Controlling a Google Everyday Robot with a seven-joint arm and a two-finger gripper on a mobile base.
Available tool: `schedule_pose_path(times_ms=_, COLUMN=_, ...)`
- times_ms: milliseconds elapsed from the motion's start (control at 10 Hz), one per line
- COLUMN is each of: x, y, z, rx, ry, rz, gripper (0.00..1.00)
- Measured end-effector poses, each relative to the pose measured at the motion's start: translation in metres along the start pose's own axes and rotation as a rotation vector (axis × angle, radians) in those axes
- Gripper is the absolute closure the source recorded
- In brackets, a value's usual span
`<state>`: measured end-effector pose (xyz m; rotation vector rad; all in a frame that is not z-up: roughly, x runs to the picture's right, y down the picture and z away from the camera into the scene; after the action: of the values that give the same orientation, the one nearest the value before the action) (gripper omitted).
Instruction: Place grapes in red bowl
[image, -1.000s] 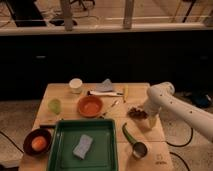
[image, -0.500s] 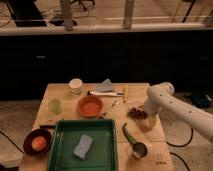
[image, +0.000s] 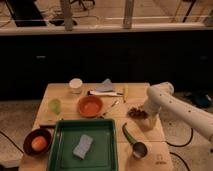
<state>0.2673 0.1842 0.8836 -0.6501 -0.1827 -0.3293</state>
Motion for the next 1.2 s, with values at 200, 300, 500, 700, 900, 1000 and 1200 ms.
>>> schedule_pose_path(times_ms=200, x=0.0022, y=-0.0011, z=0.0001, rx=-0.002, ry=0.002, rz=0.006, gripper=0.20)
schedule_pose_path(times_ms=300, x=0.0034, y=-0.0006, z=0.0004, rx=-0.005, ry=0.003, rz=0.008, gripper=0.20)
schedule_pose_path(times_ms=500, x=0.0055, y=-0.0006, z=0.0004, rx=-0.009, ry=0.004, rz=0.013, gripper=0.23)
schedule_pose_path(times_ms=700, x=0.0073, y=-0.0004, z=0.0005, rx=-0.013, ry=0.005, rz=0.018, gripper=0.23)
schedule_pose_path(times_ms=900, x=0.0088, y=-0.0002, z=0.0009, rx=-0.016, ry=0.006, rz=0.022, gripper=0.20)
schedule_pose_path(times_ms=1000, x=0.0091, y=-0.0008, z=0.0006, rx=-0.017, ry=0.006, rz=0.023, gripper=0.20)
schedule_pose_path(times_ms=1200, x=0.0109, y=-0.0012, z=0.0002, rx=-0.021, ry=0.006, rz=0.027, gripper=0.32)
